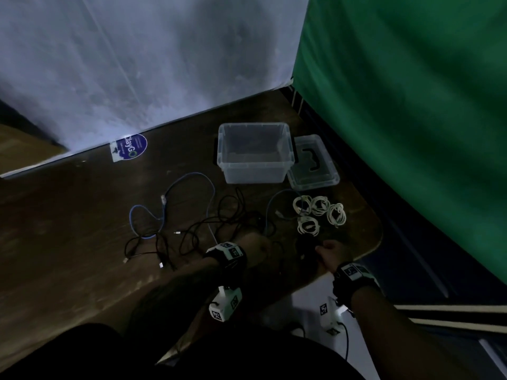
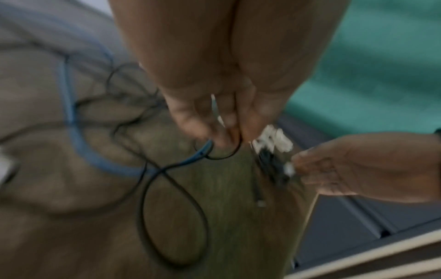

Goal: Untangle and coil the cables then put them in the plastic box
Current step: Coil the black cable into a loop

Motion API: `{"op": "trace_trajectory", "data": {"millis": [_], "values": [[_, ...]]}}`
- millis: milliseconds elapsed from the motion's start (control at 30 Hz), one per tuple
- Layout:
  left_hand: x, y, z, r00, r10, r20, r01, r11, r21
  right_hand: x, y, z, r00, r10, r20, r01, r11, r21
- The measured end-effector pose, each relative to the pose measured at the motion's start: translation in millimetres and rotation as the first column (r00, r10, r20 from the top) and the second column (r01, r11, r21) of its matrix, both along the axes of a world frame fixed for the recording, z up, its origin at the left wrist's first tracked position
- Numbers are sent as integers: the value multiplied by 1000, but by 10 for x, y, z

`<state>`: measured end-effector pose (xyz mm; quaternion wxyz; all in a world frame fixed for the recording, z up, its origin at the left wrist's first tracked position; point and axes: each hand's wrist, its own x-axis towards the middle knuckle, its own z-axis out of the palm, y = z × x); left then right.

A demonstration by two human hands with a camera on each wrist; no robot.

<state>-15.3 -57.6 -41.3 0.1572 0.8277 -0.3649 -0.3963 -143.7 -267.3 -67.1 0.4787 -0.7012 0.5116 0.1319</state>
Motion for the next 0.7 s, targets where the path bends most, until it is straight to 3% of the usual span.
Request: {"op": "trace_trajectory", "data": {"millis": [133, 300, 400, 633, 700], "values": [[177, 29, 275, 981, 195, -5, -191, 955, -226, 192, 119, 422, 955, 204, 216, -149, 957, -247], [374, 51, 654, 945, 323, -61, -318, 850, -421, 607, 482, 1096, 757, 542, 365, -524, 837, -156], [504, 129, 893, 928, 361, -91, -357, 796, -489, 810, 580, 1392, 690, 601, 403, -549, 798, -248], [660, 399, 1170, 894, 411, -178, -433, 693, -576, 1086, 494, 1858, 658, 576, 485, -490, 816, -305], [657, 394, 1260, 881, 426, -204, -454, 645, -614, 1111, 559, 1933, 620, 672, 405, -597, 739, -314]]}}
